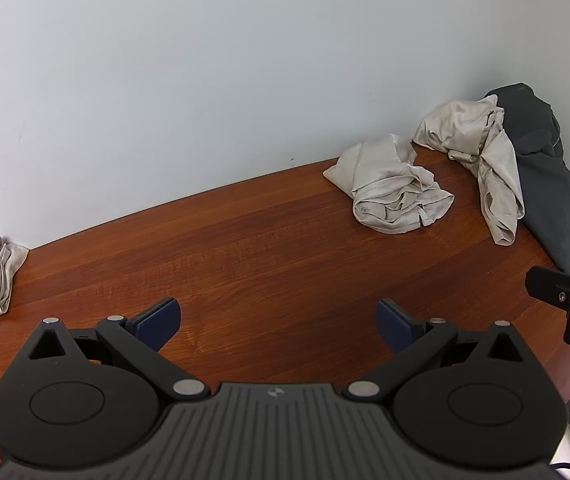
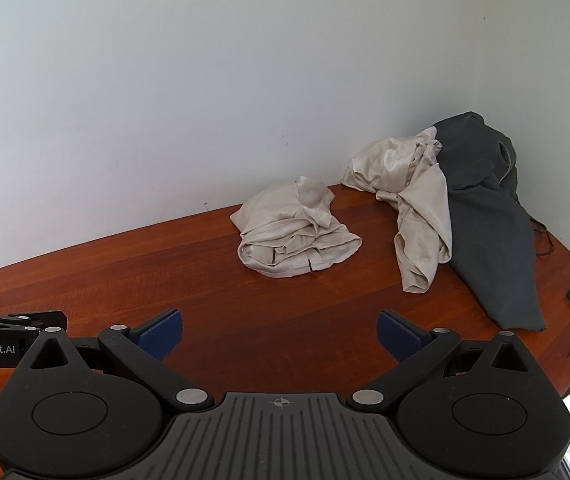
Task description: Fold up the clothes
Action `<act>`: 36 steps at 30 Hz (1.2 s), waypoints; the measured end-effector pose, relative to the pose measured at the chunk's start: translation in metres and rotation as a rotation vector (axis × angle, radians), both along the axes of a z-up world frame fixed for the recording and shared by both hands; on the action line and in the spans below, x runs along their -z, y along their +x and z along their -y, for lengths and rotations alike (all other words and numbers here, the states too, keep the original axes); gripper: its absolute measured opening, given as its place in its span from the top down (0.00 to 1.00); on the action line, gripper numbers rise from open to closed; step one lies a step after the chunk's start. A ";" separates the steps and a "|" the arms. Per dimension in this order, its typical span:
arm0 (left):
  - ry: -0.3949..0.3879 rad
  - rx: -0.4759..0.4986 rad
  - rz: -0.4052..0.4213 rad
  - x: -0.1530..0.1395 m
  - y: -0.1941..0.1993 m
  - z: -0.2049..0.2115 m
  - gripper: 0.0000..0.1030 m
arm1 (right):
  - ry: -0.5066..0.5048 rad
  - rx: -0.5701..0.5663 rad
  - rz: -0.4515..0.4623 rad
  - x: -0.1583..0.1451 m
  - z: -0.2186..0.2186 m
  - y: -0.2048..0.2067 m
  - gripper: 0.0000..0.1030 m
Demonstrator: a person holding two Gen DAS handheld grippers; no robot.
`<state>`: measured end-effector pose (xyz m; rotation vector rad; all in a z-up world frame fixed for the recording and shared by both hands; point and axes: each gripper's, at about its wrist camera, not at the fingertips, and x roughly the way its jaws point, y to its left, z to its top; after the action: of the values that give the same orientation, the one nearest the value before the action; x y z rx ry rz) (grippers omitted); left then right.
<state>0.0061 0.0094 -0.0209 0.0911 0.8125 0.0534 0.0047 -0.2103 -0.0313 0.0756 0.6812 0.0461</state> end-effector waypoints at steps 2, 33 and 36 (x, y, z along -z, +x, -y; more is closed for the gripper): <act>-0.001 0.000 -0.004 0.000 0.002 -0.001 0.00 | 0.001 0.002 -0.003 -0.002 0.000 0.002 0.00; 0.009 0.015 -0.018 0.002 0.003 0.005 0.00 | 0.005 0.002 -0.001 0.007 0.012 0.000 0.00; 0.010 0.017 -0.021 0.002 0.003 0.005 0.00 | 0.008 0.004 -0.003 0.007 0.014 0.001 0.00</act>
<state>0.0096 0.0046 -0.0233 0.1087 0.8325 0.0403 0.0056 -0.2243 -0.0383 0.0849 0.6840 0.0446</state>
